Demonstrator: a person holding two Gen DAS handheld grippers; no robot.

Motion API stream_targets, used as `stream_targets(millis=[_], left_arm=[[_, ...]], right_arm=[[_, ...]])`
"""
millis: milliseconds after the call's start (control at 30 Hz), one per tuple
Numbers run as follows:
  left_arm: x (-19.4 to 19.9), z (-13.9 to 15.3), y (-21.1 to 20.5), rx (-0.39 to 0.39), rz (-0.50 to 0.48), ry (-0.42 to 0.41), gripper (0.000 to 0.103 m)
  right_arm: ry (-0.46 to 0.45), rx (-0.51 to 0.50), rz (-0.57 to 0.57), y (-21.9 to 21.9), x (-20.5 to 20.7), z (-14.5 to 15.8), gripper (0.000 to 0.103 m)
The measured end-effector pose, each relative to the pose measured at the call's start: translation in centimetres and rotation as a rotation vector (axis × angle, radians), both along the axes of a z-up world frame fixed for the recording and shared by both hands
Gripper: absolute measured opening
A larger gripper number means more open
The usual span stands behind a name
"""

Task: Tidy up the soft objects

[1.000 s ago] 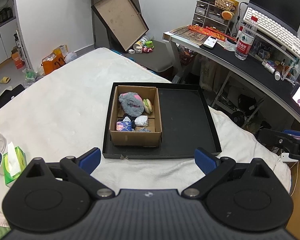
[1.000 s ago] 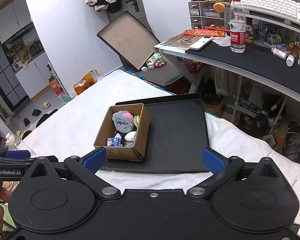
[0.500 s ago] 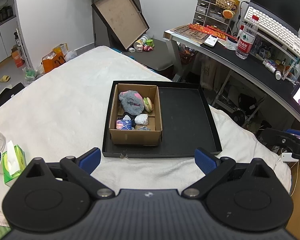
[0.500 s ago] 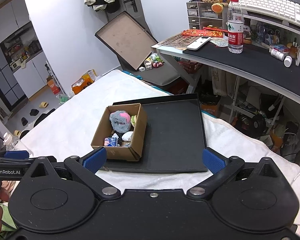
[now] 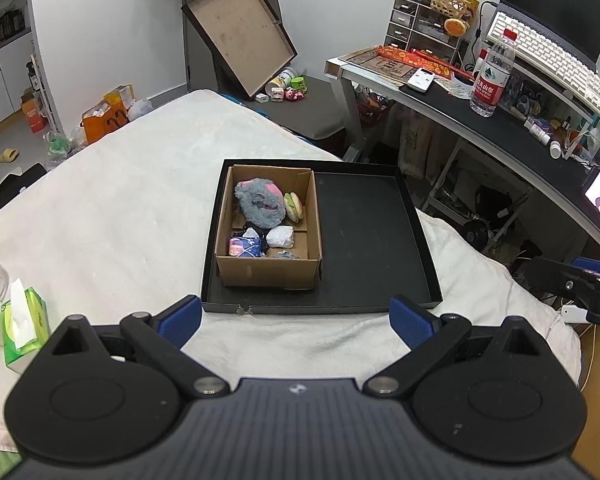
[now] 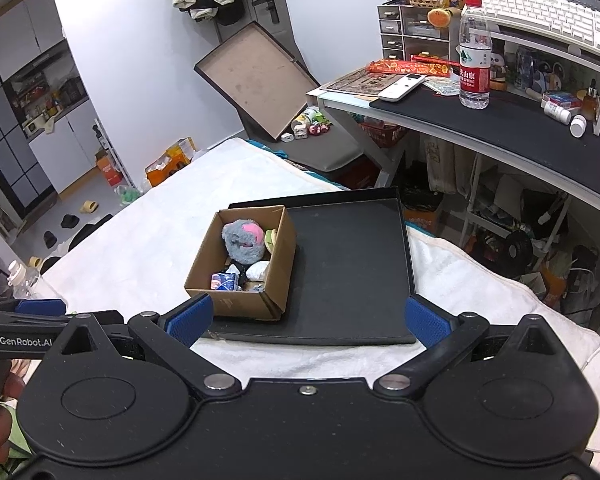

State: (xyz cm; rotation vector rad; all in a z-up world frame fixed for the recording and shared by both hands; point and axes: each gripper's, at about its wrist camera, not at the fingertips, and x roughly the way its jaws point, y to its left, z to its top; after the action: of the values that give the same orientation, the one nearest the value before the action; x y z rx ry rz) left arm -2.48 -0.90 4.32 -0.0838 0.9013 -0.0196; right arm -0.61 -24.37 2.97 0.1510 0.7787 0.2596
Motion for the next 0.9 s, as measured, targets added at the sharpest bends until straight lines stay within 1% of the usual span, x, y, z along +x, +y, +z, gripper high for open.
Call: stream_targets(millis=[533,900], left_arm=[[0.27,0.2,-0.03,-0.012,0.007,-0.008,0.099],[0.47,0.0,-0.74,-0.009,-0.014,-0.011,0.099]], right_arm=[[0.018,-0.026,0.004,0.16,-0.18,-0.16,0.103],[0.029,-0.024,-0.018,-0.7,-0.24,-0.37,0.103]])
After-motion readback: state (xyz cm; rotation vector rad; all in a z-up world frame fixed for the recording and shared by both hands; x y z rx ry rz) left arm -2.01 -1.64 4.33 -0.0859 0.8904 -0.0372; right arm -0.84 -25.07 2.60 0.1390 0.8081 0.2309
